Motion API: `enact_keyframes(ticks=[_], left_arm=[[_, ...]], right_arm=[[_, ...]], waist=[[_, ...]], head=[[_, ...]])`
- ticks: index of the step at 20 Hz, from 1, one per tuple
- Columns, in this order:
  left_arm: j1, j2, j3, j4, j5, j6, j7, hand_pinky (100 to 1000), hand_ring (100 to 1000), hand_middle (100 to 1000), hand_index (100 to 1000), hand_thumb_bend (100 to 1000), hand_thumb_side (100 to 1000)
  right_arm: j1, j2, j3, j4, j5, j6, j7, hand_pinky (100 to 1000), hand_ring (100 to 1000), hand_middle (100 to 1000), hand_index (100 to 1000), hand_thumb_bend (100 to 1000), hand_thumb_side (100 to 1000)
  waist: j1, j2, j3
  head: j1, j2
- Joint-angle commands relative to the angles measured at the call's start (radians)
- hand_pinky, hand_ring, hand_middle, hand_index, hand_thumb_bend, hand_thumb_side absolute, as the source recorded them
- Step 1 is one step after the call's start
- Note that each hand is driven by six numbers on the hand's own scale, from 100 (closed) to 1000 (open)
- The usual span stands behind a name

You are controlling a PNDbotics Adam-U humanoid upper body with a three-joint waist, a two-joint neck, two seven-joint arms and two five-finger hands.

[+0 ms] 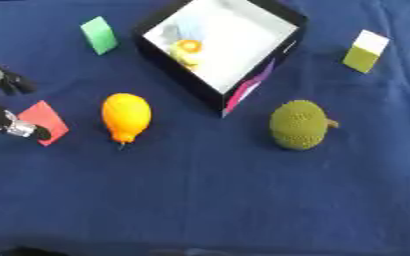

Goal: Pick up objects on the table and place them in the box.

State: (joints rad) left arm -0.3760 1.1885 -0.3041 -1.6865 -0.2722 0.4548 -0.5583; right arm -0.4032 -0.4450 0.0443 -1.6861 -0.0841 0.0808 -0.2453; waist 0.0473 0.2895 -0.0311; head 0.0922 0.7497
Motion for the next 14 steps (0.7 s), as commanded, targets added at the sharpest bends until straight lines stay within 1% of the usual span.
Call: enact_keyframes(ticks=[1,7,10,14], left_arm=[[-0.023,0.009,-0.004,0.033,-0.051,0.005,0.001,895,908,849,898,774,441],[-0.059,-0.027,-0.037,0.096,-0.091,0.001,-0.013,880,894,833,887,742,417],[-0.083,-0.049,-0.053,0.133,-0.108,0.003,-0.021,858,872,809,868,696,374],[-0.110,-0.075,-0.065,0.175,-0.118,0.004,-0.032,828,838,773,832,636,351]], right_arm=[[-0.010,-0.025,-0.001,-0.008,0.005,-0.001,0.003,978,767,724,858,100,645],[-0.010,-0.024,0.002,-0.007,0.005,0.001,0.006,978,767,723,858,100,647],[-0.010,-0.023,0.004,-0.006,0.005,0.001,0.007,978,767,723,858,100,648],[-0.010,-0.021,0.005,-0.004,0.005,0.002,0.009,978,767,722,858,100,652]], waist=[[0.013,-0.062,-0.001],[0.012,-0.062,-0.002],[0.011,-0.062,-0.003],[0.011,-0.063,-0.003]], head=[[0.005,0.006],[0.010,0.010],[0.012,0.010],[0.015,0.010]])
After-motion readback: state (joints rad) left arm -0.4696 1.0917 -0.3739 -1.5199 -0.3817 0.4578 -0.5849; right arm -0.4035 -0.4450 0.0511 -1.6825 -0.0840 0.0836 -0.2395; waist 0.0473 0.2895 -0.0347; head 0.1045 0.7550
